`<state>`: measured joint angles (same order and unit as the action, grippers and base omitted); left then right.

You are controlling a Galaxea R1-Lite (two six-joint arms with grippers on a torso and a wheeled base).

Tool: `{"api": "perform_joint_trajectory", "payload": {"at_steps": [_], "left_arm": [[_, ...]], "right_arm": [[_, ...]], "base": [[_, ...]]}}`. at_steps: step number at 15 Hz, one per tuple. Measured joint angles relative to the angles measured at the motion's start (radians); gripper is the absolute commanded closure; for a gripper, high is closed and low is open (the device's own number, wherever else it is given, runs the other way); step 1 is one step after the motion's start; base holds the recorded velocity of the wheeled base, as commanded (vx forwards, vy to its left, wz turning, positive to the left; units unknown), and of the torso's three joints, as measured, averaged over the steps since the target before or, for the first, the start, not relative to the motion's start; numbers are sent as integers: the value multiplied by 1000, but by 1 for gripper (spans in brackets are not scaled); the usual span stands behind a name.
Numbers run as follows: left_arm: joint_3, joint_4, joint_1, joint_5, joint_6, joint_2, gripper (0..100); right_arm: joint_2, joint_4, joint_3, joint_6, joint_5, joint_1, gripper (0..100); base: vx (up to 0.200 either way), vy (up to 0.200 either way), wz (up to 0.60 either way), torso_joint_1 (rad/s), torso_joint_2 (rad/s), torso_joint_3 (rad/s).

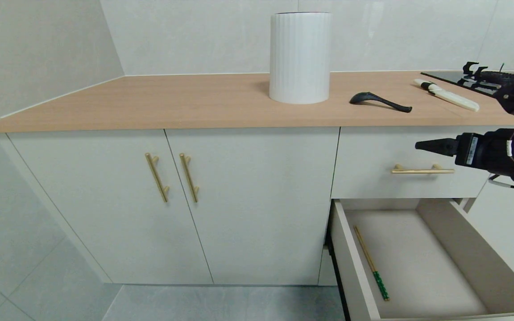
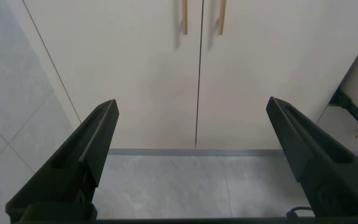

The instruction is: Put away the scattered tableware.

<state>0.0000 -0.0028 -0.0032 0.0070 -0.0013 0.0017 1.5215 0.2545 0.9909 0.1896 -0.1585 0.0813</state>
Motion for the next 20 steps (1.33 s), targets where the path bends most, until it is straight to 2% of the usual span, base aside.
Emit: {"api": "perform_joint_trajectory", "payload": {"at_steps": [5,8,14,20], "left_arm": [[0,0,0,0,0,0,0],[0,0,0,0,0,0,0],[0,0,0,0,0,0,0],[0,0,0,0,0,0,0]], "right_arm": [[119,-1,182,-120,-17,-4,0],[163,18,256,-126,-90,-2,0],[273,24,444,-150,-95,-3,0],[333,1,557,-168,-94,-4,0]], "base": [[0,0,0,0,0,0],[0,0,0,0,0,0],[0,0,0,0,0,0],[0,0,0,0,0,0]]}}
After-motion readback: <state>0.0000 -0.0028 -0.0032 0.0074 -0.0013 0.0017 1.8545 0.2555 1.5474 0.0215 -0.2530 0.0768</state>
